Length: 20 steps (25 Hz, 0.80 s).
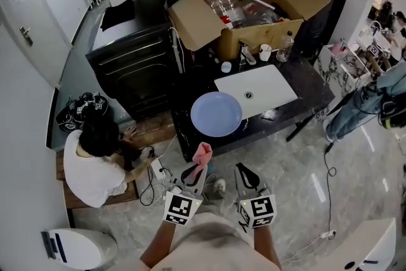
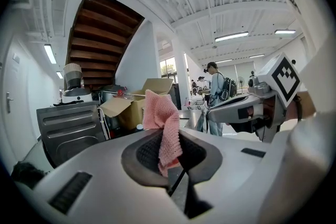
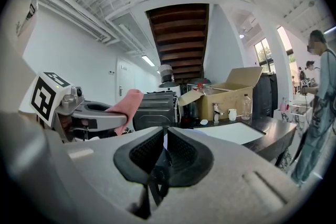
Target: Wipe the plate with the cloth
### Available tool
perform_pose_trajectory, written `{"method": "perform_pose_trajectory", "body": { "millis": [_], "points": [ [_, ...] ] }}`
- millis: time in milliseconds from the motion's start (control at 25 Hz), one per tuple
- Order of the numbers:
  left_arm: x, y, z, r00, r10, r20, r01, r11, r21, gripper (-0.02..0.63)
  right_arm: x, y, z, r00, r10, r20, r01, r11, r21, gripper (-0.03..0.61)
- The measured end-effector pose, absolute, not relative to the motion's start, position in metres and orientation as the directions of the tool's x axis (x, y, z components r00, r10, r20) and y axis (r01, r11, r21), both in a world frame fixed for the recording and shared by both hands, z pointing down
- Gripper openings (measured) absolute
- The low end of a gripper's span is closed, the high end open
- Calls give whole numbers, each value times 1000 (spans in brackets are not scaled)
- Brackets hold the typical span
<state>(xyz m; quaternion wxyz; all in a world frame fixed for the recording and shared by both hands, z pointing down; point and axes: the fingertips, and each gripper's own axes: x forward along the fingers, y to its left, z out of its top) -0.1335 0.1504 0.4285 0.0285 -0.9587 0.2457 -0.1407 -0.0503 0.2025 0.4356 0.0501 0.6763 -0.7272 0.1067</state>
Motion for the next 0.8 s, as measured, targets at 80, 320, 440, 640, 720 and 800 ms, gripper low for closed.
{"method": "perform_pose_trajectory", "body": {
  "millis": [80, 320, 440, 640, 720, 800],
  "points": [
    [-125, 139, 429, 837, -484, 257, -469, -875, -120, 34, -42, 192, 436, -85, -972, 221, -994, 67, -87, 26],
    [-104, 102, 438, 822, -498, 275, -489, -866, -104, 34, -16, 158, 443, -95, -965, 243, -993, 75, -89, 26],
    [-94, 81, 442, 813, -507, 287, -501, -860, -102, 34, -3, 136, 447, -108, -961, 254, -992, 86, -96, 26],
    [-80, 50, 448, 791, -526, 312, -528, -845, -86, 34, 16, 100, 453, -143, -951, 275, -987, 115, -113, 26],
    [-75, 37, 450, 784, -532, 320, -537, -840, -80, 34, 21, 85, 456, -156, -946, 284, -985, 128, -118, 26],
    [-71, 24, 452, 778, -536, 328, -545, -835, -72, 34, 24, 71, 456, -170, -941, 292, -983, 141, -120, 26]
  ]
}}
